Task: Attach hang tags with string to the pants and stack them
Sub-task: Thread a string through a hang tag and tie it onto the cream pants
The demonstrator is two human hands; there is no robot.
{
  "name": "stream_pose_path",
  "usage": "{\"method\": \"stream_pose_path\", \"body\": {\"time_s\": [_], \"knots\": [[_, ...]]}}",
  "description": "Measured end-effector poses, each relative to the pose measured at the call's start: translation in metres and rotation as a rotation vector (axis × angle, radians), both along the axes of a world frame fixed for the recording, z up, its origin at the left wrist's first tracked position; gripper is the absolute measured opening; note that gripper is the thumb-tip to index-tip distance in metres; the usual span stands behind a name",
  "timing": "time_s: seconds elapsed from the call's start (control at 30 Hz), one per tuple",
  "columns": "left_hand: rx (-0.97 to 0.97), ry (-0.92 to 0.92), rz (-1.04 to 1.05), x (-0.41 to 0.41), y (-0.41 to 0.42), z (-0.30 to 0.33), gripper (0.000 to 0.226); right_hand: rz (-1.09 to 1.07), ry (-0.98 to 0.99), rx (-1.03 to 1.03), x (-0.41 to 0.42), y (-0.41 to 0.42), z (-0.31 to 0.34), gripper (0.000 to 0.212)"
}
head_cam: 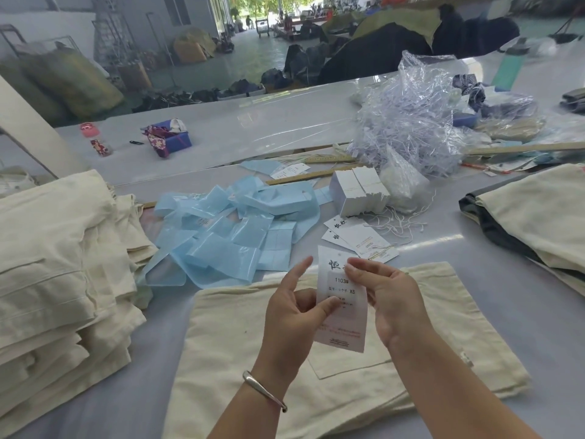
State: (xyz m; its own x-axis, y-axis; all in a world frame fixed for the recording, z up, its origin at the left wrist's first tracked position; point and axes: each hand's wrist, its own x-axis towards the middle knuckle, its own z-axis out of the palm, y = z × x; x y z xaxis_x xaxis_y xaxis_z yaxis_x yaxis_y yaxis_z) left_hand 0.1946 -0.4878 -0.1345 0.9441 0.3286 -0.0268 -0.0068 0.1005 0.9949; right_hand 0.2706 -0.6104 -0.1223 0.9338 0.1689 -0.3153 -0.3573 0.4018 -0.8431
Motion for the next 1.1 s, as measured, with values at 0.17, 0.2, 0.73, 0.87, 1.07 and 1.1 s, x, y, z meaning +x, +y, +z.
{"method": "stream_pose_path", "body": {"time_s": [0.17, 0.2, 0.73, 0.87, 1.07, 1.1], "knots": [[-0.171, 0.032, -0.100, 0.024, -0.014, -0.005, 0.033, -0.080, -0.077, -0.128, 0.007, -0.017, -0.001, 0.014], [-0.193, 0.047, -0.111, 0.031, -0.019, -0.008, 0.035, -0.089, -0.101, -0.161, 0.010, -0.022, -0.002, 0.014], [-0.214, 0.274, 0.214, 0.131, -0.087, -0.054, 0.017, -0.054, -0.225, -0.732, 0.184, -0.127, -0.077, 0.010], [-0.178, 0.358, 0.367, 0.147, -0.087, -0.059, 0.021, 0.229, -0.416, -1.078, 0.237, -0.128, -0.102, 0.012], [-0.222, 0.366, 0.401, 0.155, -0.086, -0.057, 0.033, 0.566, -0.671, -1.475, 0.278, -0.107, -0.116, 0.013], [-0.213, 0.360, 0.385, 0.154, -0.086, -0.057, 0.037, 0.578, -0.686, -1.506, 0.280, -0.104, -0.117, 0.010]]}}
